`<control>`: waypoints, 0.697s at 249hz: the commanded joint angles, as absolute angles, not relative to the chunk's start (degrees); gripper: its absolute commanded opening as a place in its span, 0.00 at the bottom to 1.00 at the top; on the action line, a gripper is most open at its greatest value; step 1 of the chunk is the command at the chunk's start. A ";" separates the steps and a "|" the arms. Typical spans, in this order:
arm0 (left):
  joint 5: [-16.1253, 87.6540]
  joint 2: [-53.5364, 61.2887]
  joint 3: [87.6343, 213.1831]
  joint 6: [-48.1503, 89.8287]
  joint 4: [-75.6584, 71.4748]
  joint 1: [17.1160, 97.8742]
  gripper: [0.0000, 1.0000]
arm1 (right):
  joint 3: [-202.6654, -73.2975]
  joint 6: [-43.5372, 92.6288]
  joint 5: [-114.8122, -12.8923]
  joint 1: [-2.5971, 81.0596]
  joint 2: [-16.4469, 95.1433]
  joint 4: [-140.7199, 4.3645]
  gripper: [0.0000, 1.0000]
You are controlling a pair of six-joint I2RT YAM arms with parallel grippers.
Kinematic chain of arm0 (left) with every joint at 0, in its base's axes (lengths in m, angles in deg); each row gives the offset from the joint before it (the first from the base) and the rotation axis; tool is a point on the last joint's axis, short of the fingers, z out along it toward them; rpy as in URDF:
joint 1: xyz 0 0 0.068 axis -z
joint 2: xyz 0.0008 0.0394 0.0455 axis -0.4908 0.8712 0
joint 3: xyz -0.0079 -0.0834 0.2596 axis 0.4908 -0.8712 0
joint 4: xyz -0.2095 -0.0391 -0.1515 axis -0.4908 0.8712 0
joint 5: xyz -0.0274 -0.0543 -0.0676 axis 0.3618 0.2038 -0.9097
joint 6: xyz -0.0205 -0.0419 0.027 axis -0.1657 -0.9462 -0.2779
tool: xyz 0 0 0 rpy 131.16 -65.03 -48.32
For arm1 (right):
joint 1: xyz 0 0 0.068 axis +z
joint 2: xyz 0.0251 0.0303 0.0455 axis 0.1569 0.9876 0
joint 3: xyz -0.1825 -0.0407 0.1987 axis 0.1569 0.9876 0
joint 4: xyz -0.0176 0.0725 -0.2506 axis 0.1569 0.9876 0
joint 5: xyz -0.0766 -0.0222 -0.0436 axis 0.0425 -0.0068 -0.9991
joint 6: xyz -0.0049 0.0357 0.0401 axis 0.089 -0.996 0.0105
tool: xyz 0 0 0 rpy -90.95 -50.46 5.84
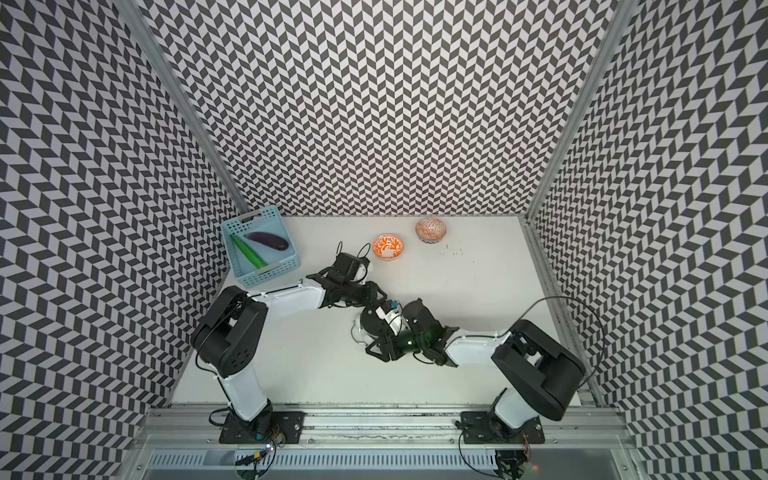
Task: Remove the battery from the alarm
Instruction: Adjust the alarm at the center of the board.
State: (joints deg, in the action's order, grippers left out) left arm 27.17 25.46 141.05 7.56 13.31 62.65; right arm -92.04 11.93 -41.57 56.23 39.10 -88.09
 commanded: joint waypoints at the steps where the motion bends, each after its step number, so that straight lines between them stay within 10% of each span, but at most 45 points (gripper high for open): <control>1: 28.98 25.42 145.02 10.78 17.91 62.20 0.48 | -91.20 9.91 -42.32 56.23 36.93 -90.69 0.58; 68: 43.76 6.39 137.61 7.03 22.54 59.33 0.76 | -96.62 19.25 -51.86 47.64 23.64 -71.70 0.65; 174: 32.57 -4.94 114.22 -14.52 5.17 67.34 0.63 | -103.52 20.76 -45.53 38.74 37.10 -69.47 0.54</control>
